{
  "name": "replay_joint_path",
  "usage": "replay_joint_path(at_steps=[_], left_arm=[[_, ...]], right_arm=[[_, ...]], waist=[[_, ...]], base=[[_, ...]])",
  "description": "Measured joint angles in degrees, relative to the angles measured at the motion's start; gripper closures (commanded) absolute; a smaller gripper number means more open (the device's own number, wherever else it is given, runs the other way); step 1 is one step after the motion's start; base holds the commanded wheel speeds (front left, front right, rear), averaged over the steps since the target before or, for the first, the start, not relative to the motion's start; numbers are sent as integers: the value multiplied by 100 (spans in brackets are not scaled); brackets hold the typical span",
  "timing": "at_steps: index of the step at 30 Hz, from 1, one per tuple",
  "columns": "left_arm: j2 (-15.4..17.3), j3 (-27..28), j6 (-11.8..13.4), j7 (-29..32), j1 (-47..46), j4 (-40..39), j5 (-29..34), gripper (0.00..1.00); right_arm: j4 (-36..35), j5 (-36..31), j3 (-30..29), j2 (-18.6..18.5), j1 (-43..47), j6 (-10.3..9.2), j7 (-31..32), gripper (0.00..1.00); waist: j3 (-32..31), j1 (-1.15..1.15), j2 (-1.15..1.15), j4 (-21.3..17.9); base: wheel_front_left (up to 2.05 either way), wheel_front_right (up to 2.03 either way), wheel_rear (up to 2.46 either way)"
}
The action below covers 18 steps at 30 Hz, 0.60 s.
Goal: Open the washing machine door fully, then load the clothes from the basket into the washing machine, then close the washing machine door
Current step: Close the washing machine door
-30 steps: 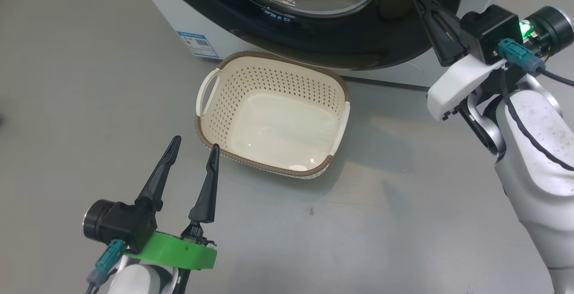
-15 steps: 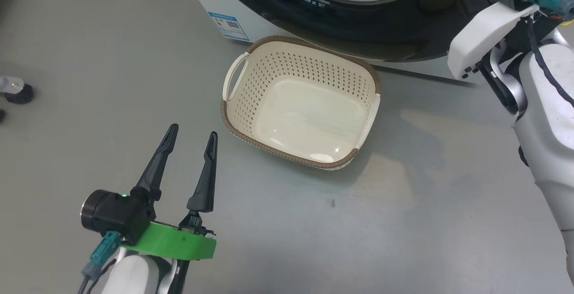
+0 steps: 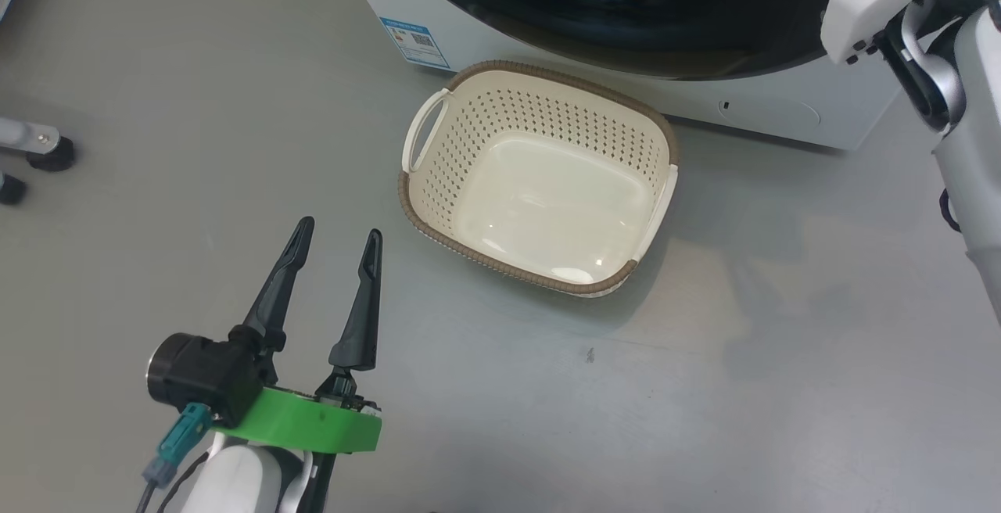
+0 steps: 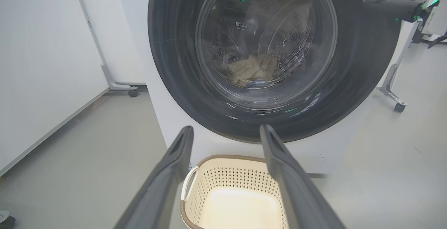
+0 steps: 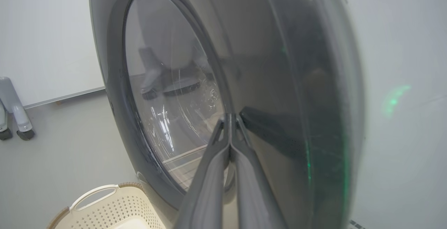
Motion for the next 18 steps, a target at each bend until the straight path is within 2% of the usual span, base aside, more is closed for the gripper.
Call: replay_joint_path(at_steps=[18], left_arm=[[-5, 21, 130, 0, 3, -112, -88, 0]], right_arm=[[698, 99, -136, 2, -557, 0, -353, 100]], waist=[[46, 0, 0, 17]], base=[[0, 0, 0]])
